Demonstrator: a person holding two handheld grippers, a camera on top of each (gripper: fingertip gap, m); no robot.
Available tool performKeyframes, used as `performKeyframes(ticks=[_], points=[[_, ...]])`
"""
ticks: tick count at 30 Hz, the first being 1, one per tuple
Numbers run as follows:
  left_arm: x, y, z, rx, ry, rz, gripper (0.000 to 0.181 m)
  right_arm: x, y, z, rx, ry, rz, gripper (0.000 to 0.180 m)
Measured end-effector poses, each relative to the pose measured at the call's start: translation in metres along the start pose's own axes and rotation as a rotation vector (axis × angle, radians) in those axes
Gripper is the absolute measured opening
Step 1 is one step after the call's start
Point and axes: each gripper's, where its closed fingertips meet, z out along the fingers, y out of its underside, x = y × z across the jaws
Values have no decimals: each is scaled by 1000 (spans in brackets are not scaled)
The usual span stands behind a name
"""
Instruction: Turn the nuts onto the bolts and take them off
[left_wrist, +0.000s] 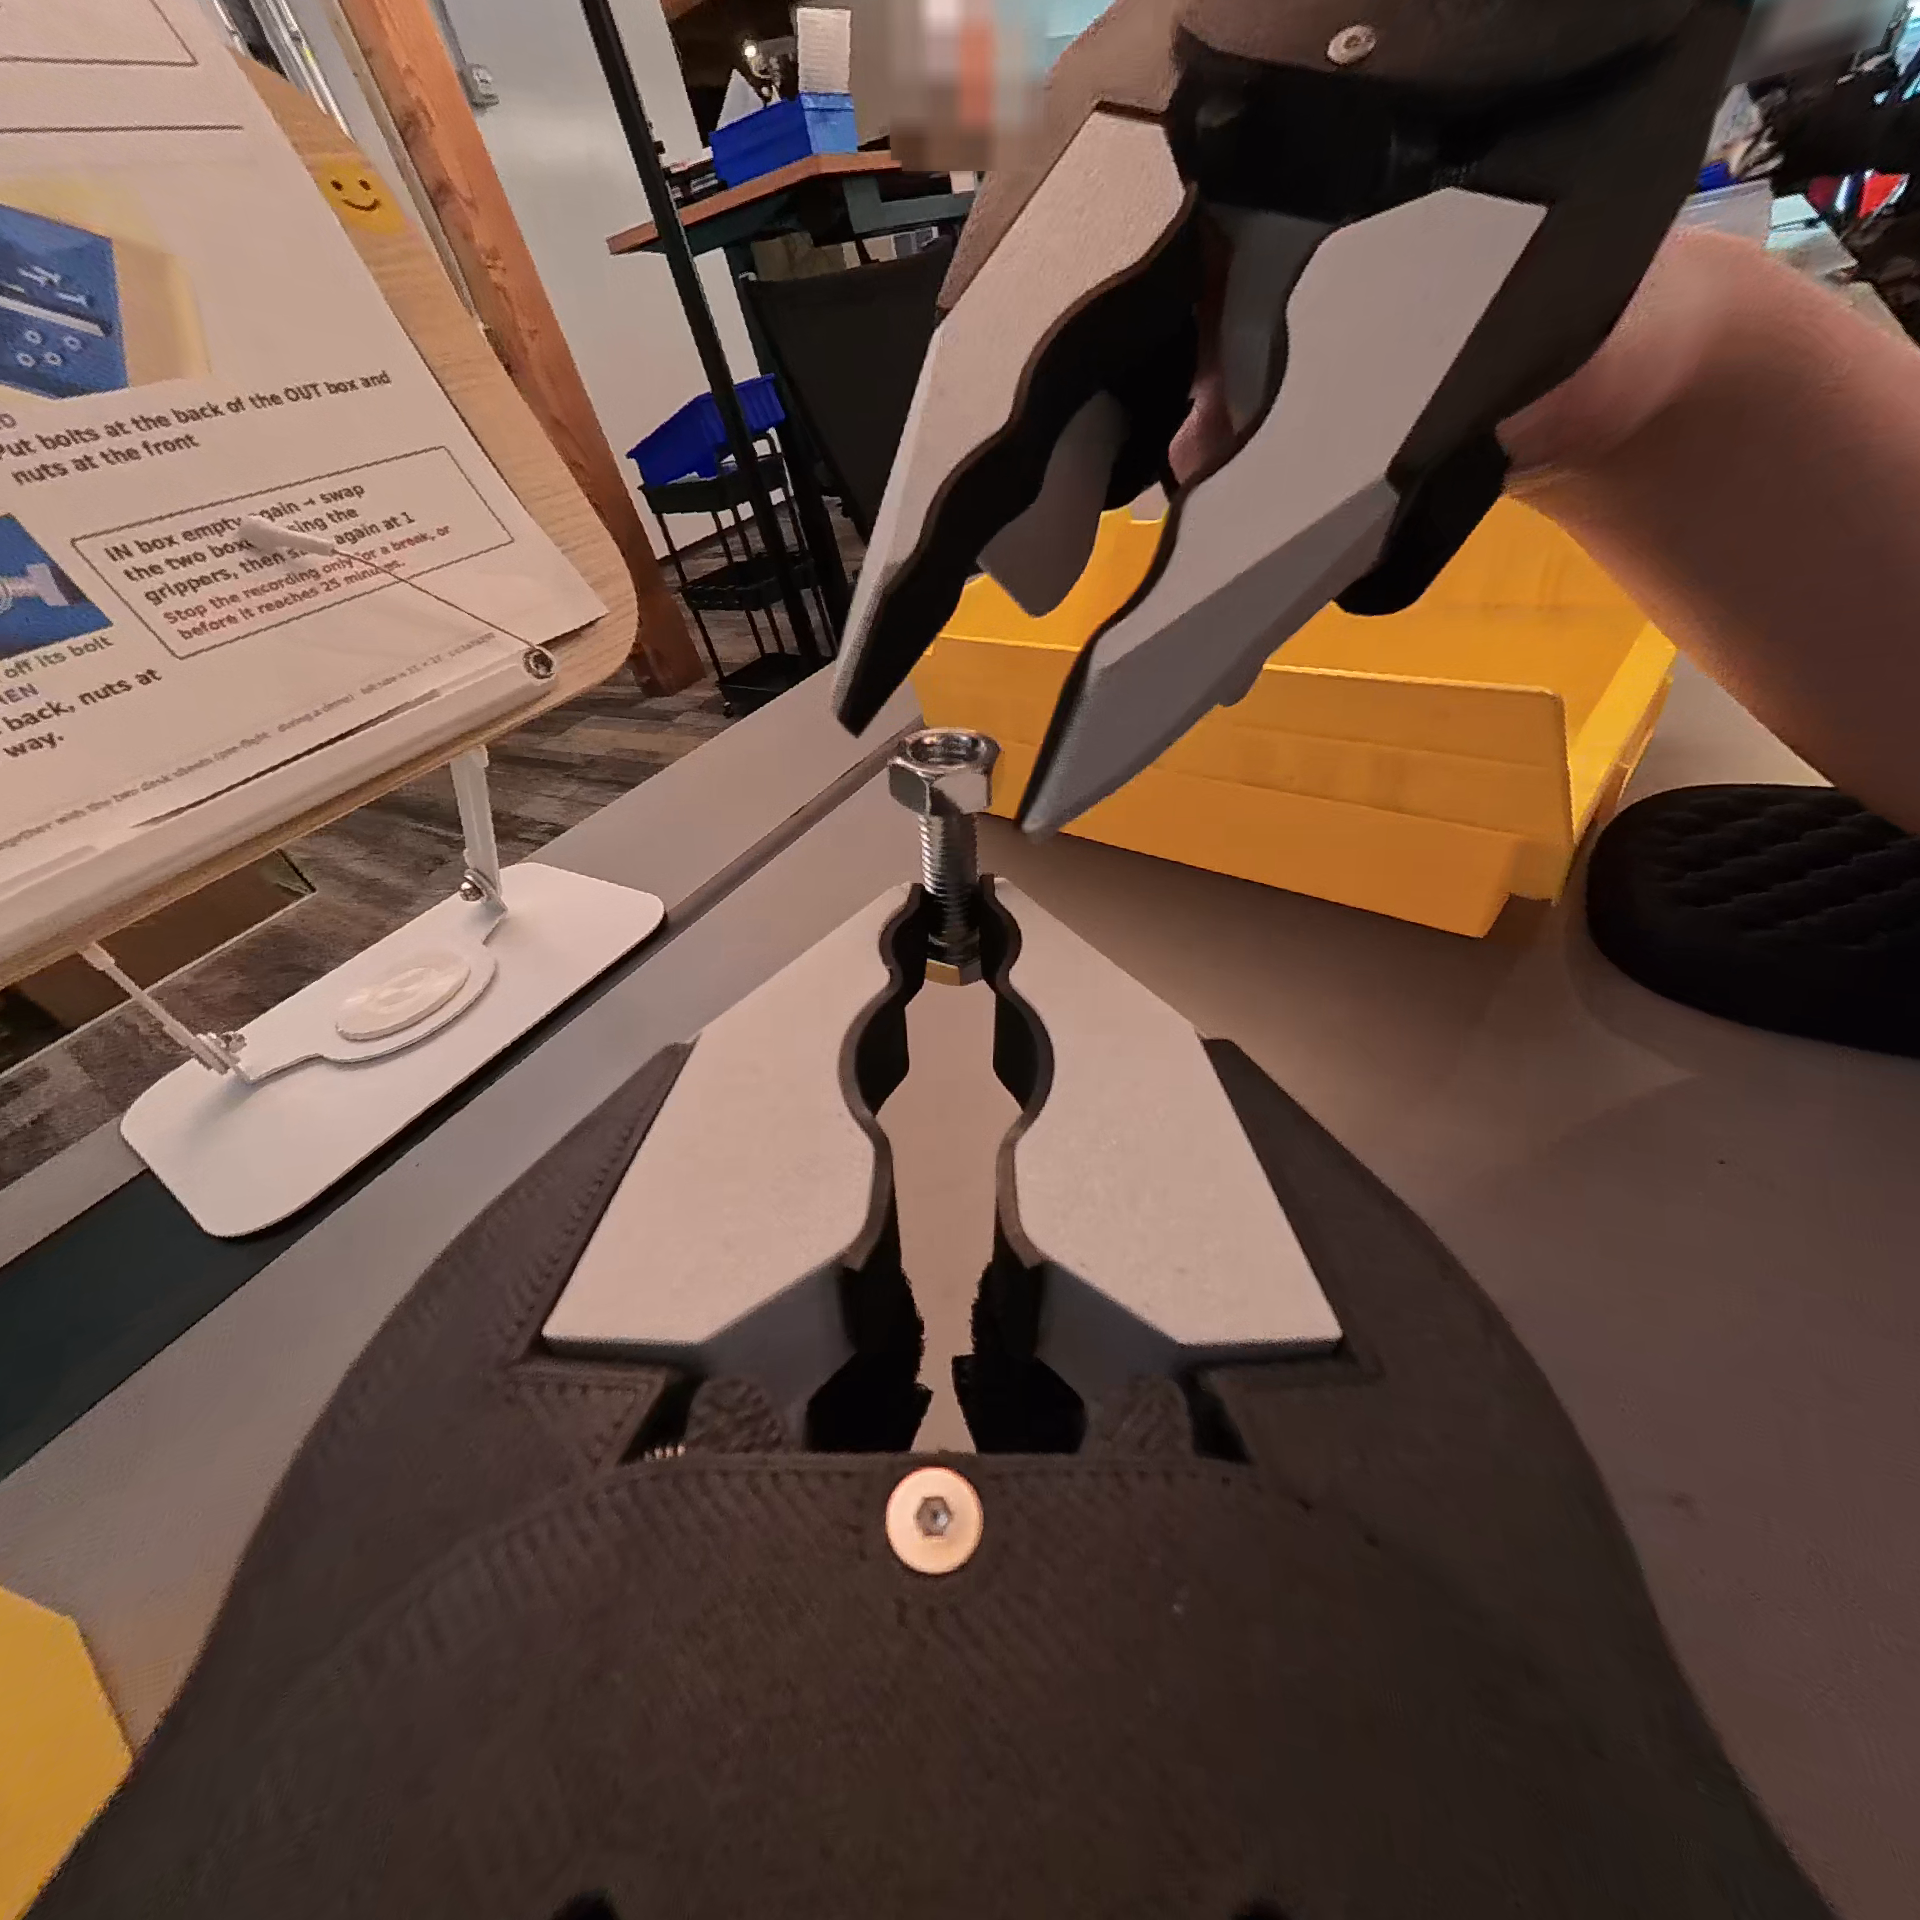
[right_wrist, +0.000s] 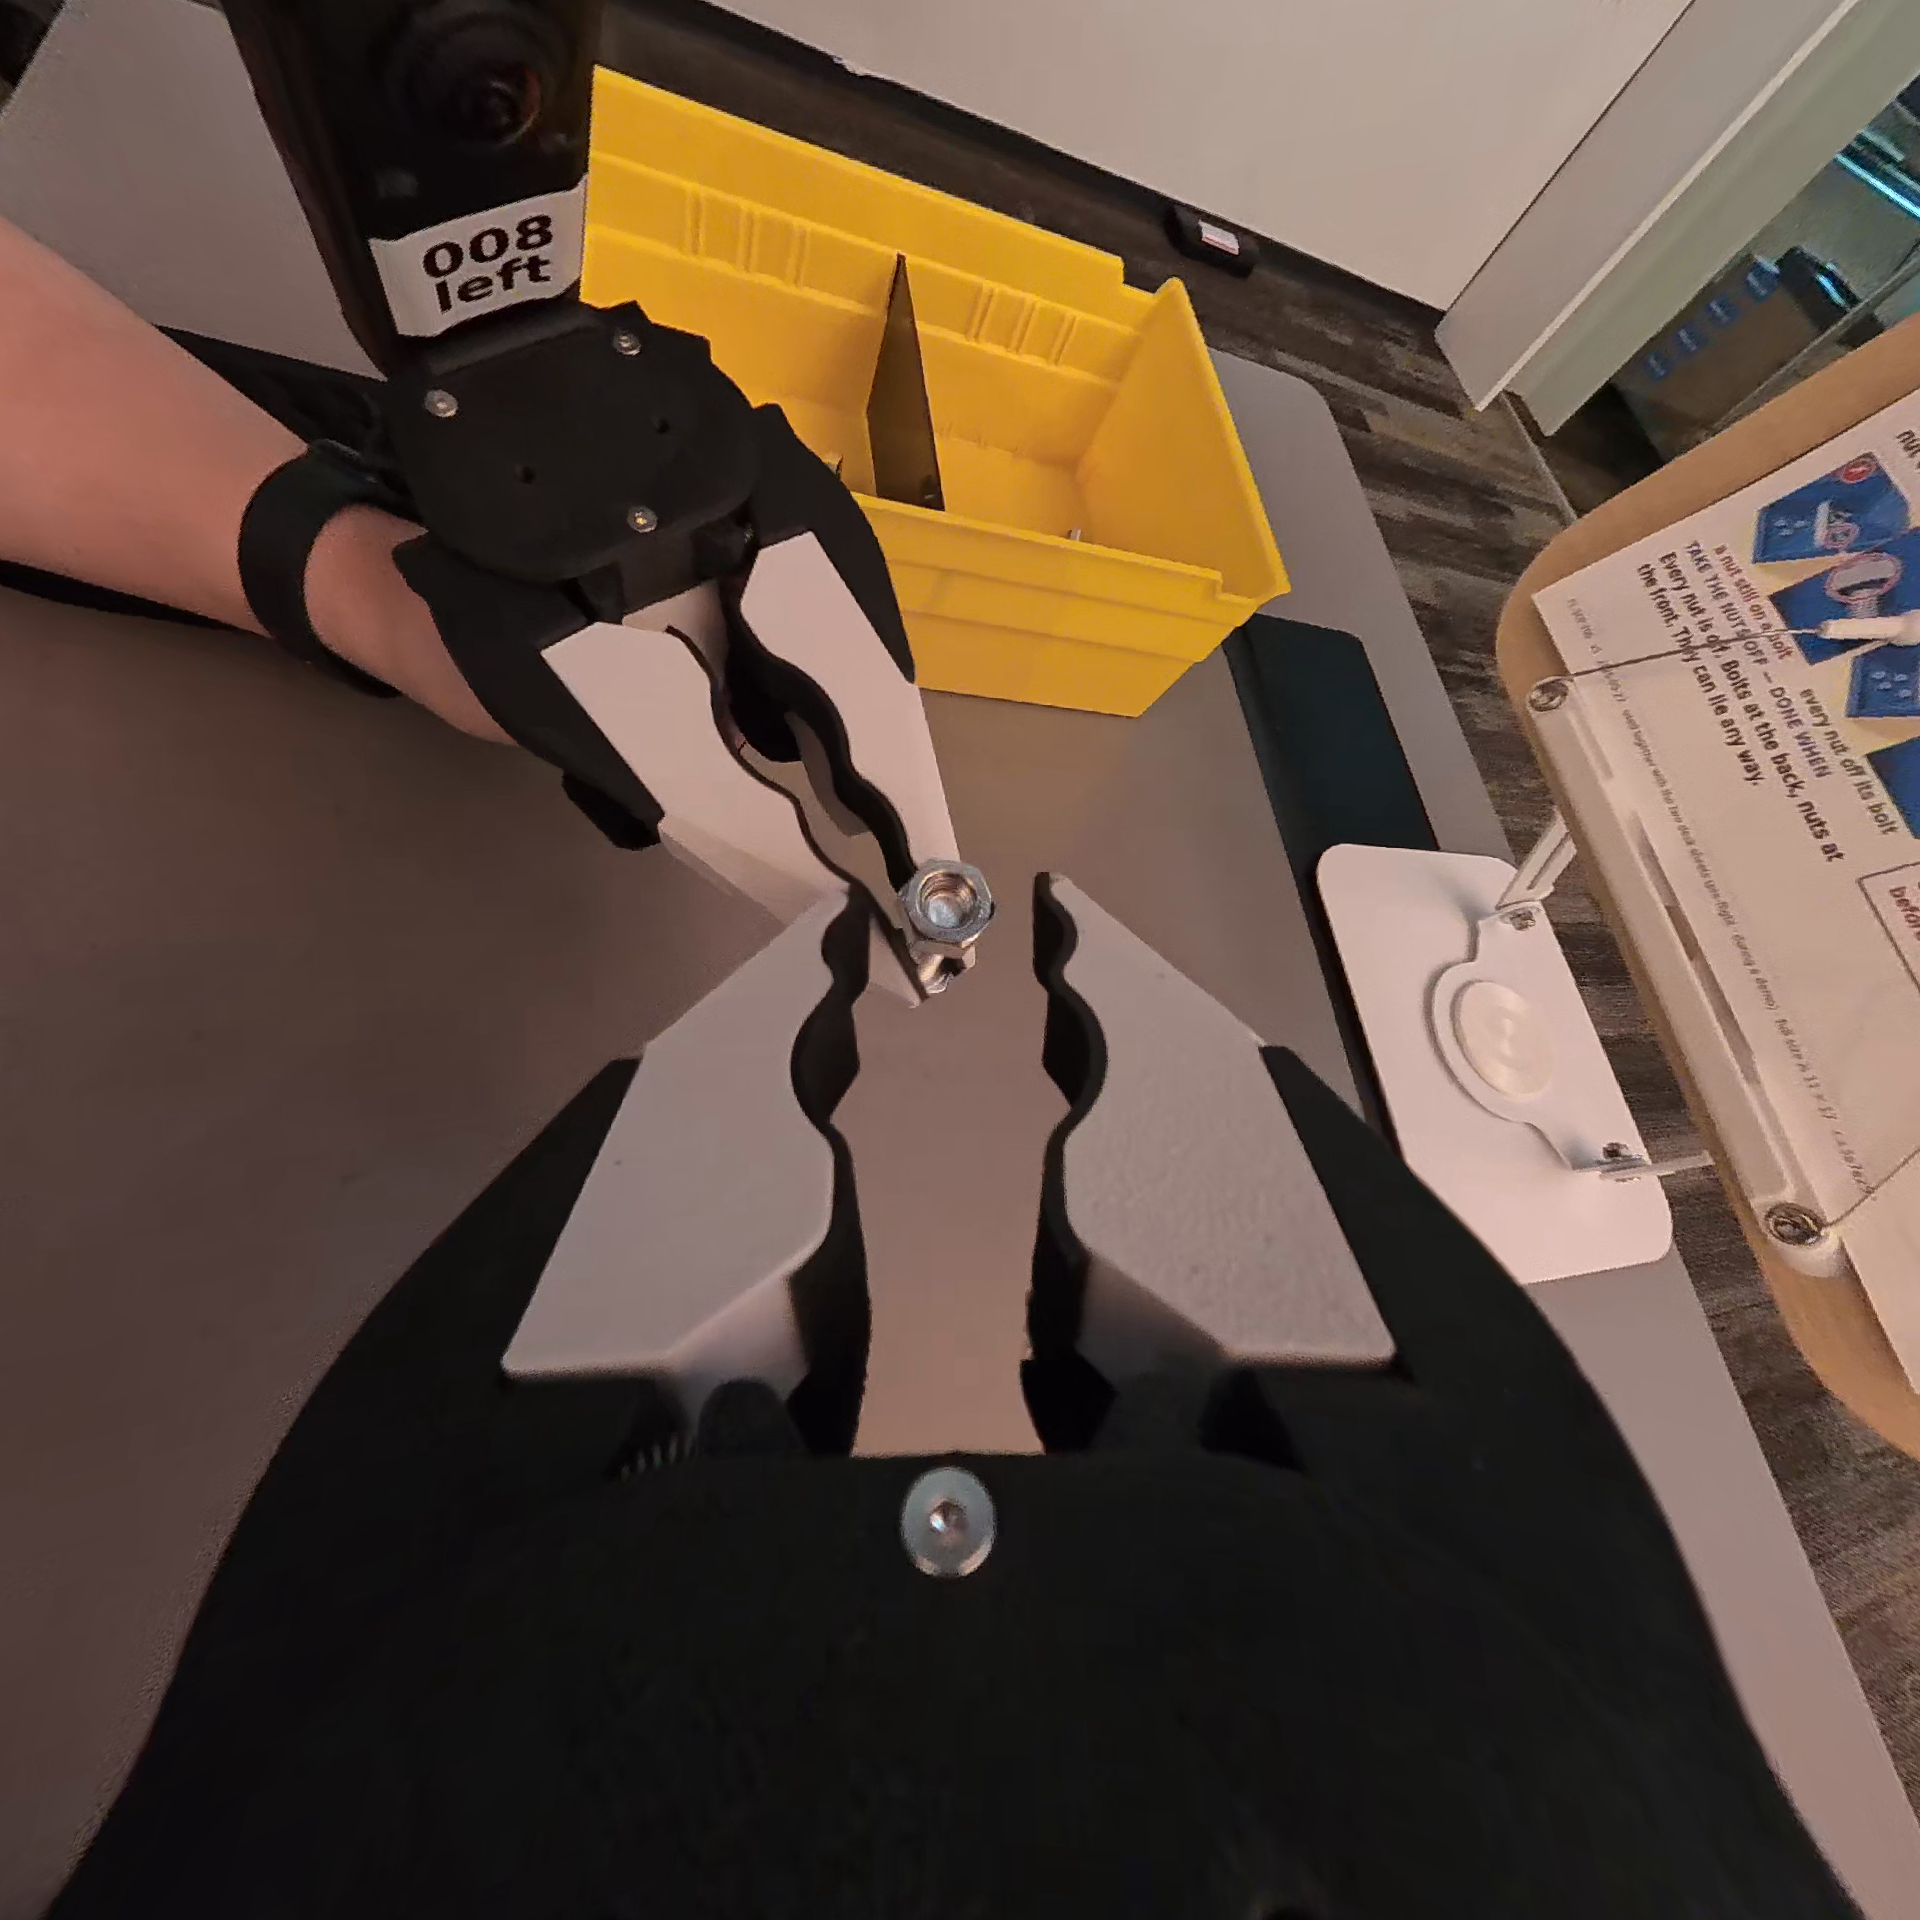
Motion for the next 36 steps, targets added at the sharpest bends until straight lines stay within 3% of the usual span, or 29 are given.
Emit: performKeyframes(ticks=[6,18,30,36], points=[[3,1,1,-8,0,26,7,-3,2,-3,8,-41,25,18],[2,8,2,-71,-57,156,7,-3,11,0,-67,-73,187,18],[-20,8,-4,-97,-187,149,7,13,2,14,-47,36,477,18],[-20,6,-5,-77,-178,129,7,12,-3,16,-14,24,459,23]])
